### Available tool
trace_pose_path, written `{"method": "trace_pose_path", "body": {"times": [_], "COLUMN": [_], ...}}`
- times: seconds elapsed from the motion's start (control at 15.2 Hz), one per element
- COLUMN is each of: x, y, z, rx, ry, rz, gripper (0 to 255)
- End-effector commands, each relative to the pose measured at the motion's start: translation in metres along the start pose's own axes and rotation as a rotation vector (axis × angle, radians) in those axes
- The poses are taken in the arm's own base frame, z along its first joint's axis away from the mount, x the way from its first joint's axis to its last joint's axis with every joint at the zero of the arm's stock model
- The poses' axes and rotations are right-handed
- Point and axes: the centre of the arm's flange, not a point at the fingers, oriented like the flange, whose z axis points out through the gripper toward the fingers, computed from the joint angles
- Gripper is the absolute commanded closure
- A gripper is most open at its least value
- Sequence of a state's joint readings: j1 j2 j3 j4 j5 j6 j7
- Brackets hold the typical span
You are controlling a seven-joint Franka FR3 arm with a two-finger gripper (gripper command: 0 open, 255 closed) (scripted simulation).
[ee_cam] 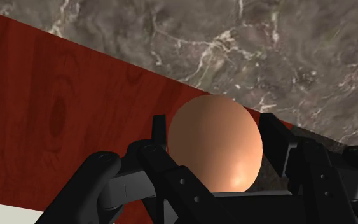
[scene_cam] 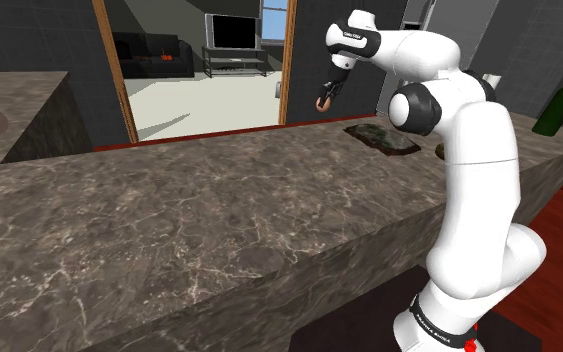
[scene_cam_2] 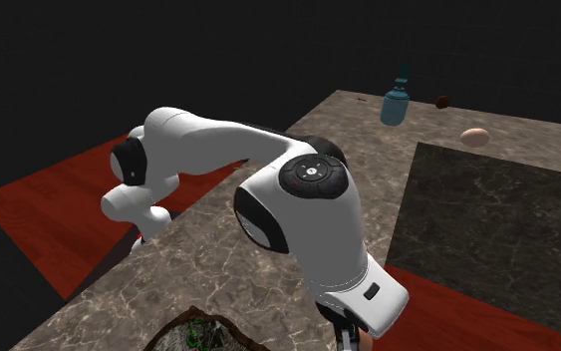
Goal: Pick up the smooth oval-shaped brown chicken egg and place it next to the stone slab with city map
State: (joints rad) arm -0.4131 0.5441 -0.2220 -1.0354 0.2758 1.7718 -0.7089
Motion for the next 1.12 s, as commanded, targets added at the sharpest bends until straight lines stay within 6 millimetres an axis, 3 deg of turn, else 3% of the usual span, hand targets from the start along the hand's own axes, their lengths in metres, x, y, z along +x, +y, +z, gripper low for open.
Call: {"method": "trace_pose_path", "body": {"times": [0.0,0.46,0.99,1.06], "x": [-0.003,-0.012,-0.012,-0.012], "y": [0.000,0.000,0.000,0.000], "z": [0.011,0.045,0.045,0.045], "rx": [0.000,0.000,0.000,0.000], "ry": [0.001,0.001,0.001,0.001], "rz": [0.000,0.000,0.000,0.000], "gripper": [255,255,255,0]}}
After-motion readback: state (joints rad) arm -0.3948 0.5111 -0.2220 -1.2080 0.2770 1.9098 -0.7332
